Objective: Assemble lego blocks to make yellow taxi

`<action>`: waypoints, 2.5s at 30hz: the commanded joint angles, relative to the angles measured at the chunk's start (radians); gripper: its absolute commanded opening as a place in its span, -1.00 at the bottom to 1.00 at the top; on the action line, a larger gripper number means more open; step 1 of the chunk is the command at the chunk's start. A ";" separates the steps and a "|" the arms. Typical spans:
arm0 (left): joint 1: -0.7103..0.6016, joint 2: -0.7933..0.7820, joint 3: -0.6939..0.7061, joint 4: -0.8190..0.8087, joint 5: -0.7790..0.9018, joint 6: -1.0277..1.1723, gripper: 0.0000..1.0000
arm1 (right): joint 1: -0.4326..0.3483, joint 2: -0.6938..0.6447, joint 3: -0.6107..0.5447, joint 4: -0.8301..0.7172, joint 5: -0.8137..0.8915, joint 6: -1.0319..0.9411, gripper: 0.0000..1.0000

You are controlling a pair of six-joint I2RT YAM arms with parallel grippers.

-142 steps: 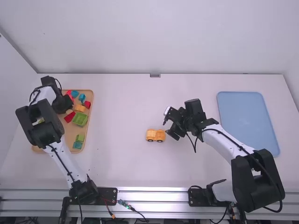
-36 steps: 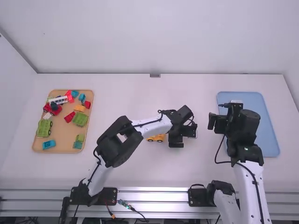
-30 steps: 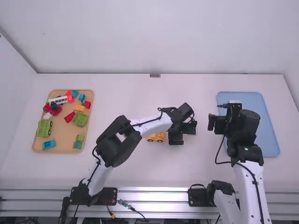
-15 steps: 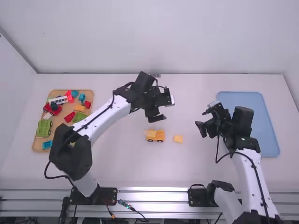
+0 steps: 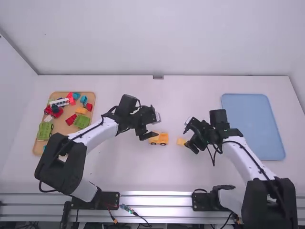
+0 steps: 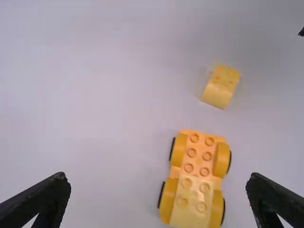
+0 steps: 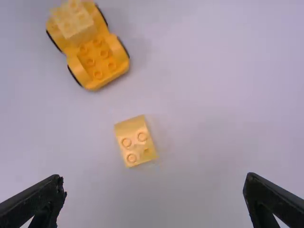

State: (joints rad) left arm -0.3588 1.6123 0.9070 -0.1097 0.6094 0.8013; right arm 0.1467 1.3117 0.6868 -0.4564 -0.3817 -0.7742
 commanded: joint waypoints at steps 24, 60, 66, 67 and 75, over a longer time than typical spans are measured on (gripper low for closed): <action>0.141 -0.021 -0.344 0.504 0.396 -0.044 0.98 | 0.251 0.407 0.282 -0.174 0.335 -0.040 0.98; 0.187 -0.042 -0.325 0.510 0.404 -0.096 0.98 | 0.253 0.499 0.262 -0.072 0.277 -0.038 0.45; 0.194 -0.048 -0.325 0.510 0.404 -0.096 0.98 | 0.253 0.499 0.232 -0.027 0.282 -0.038 0.50; 0.195 -0.048 -0.325 0.510 0.404 -0.096 0.98 | 0.253 0.499 0.231 -0.028 0.282 -0.038 0.50; 0.197 -0.064 -0.325 0.510 0.404 -0.118 0.98 | 0.251 0.499 0.220 -0.022 0.282 -0.035 0.50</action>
State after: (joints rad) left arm -0.1738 1.5852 0.5697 0.4019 0.9878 0.6941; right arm 0.3992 1.7969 0.9222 -0.4770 -0.0948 -0.8150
